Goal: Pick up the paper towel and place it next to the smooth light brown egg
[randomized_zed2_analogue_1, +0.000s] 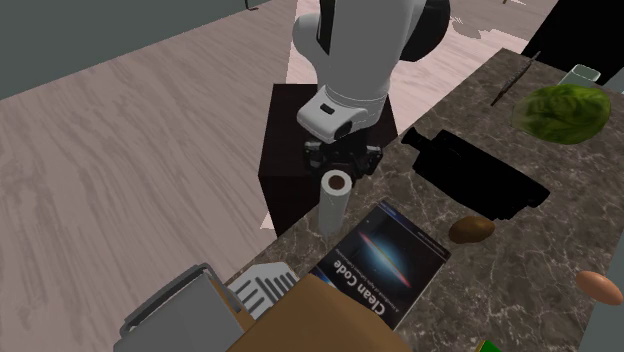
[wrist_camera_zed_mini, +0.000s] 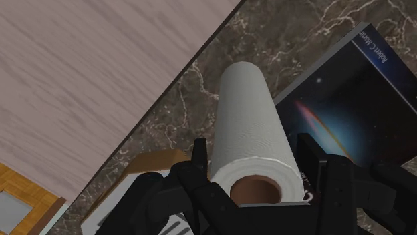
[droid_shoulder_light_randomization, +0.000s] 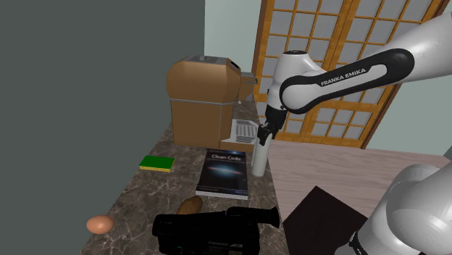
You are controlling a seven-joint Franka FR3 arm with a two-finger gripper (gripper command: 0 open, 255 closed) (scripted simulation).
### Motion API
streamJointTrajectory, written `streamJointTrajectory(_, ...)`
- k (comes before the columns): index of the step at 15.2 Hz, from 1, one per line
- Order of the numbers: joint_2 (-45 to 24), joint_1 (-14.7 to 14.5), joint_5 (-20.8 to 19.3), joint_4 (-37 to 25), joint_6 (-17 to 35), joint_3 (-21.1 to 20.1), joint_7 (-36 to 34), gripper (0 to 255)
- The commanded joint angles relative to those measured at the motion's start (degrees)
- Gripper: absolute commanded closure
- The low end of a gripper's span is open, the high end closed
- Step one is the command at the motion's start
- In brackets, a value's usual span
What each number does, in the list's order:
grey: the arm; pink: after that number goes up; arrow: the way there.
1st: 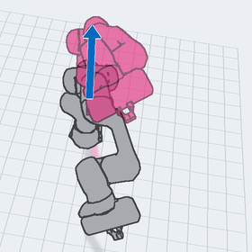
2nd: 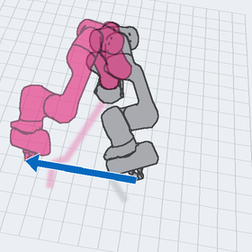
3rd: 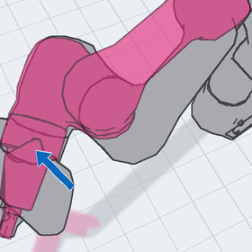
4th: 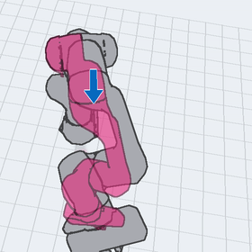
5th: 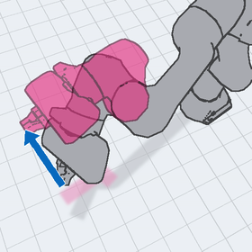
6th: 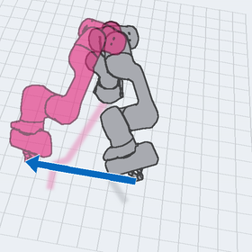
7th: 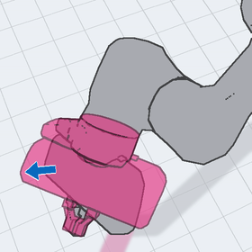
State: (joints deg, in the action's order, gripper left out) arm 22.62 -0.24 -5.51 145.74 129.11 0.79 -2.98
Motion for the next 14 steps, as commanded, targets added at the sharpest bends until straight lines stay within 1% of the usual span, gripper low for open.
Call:
streamJointTrajectory(1, 0.7, 0.0, 0.1, -0.9, -1.6, 0.0, 0.2, 255)
streamJointTrajectory(14, 3.9, -0.2, 0.7, -8.5, -12.4, 0.0, 1.0, 255)
